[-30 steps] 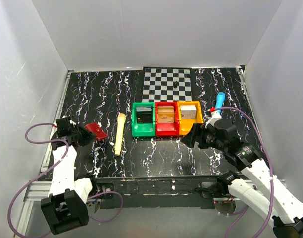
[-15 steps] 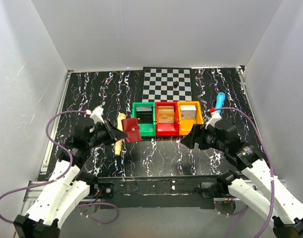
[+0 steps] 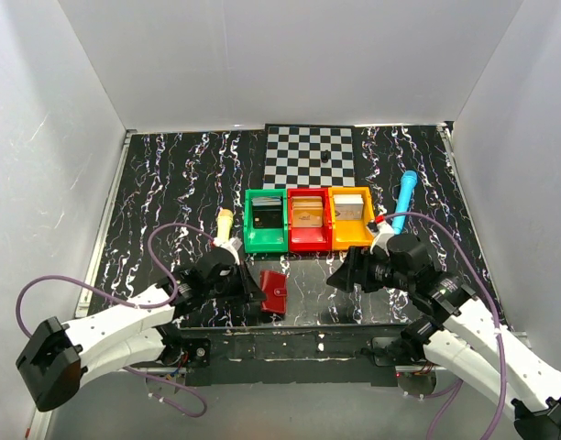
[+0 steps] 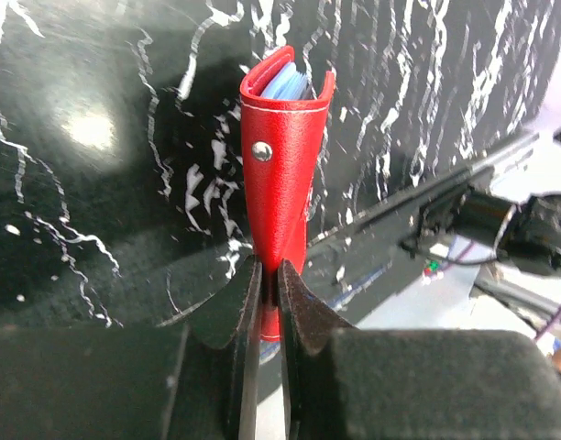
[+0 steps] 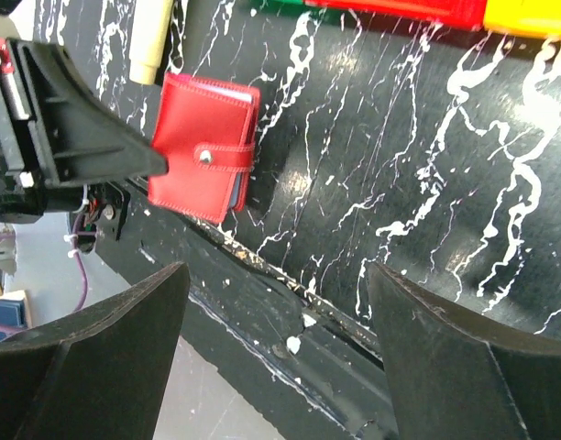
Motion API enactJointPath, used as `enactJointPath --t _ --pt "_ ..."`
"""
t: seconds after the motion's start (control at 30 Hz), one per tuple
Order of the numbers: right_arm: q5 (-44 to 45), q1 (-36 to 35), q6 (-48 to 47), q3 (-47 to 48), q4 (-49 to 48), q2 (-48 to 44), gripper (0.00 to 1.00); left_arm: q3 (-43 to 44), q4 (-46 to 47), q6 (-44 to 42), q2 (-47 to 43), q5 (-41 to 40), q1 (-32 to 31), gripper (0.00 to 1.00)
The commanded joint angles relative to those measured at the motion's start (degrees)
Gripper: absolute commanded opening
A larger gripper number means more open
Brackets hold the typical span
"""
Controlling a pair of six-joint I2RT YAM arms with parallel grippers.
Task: Take the credit cards out of the card holder
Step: Open the card holder at the center of the board.
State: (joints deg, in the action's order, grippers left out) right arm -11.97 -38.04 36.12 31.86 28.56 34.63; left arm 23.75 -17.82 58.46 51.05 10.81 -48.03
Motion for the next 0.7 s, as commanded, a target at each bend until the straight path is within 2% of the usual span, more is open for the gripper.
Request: enactJointPath --t 0.0,0.13,0.17,0.3,0.4,0.53,0.6,0.67 --pt "1.42 -2.30 2.64 -1.36 -3.07 -0.45 0.86 -1.85 9.29 4.47 2.47 -6.32 -0.31 0.02" --pt "2.91 -4.32 3.52 -1.27 -3.24 1.14 0.86 -1.86 10.00 4.04 4.85 -6.50 -0.31 0.13" --pt "3.26 -4.67 3.61 -1.18 -3.42 1.31 0.86 -1.86 9.65 3.95 4.50 -6.59 -0.31 0.19" --pt "3.62 -5.90 3.70 -0.57 -3.86 2.28 0.86 -3.00 6.15 4.12 -0.06 -8.43 -0.31 0.51" --pt "4.05 -6.60 3.61 -0.39 -3.86 2.98 0.86 -2.83 1.23 3.86 -4.10 -9.93 -0.31 0.59" --pt "4.41 -7.22 3.78 -0.65 -5.17 4.21 0.86 -2.48 -5.28 3.68 -8.41 -14.14 -0.31 0.59" --pt "4.23 -7.57 4.13 -0.92 -6.84 5.53 0.85 -3.09 -5.91 4.21 -8.68 -14.94 -0.31 0.49" --pt "4.58 -8.18 4.57 -0.57 -8.07 7.72 0.83 -2.83 -5.12 3.95 -6.33 -14.94 -0.31 0.35"
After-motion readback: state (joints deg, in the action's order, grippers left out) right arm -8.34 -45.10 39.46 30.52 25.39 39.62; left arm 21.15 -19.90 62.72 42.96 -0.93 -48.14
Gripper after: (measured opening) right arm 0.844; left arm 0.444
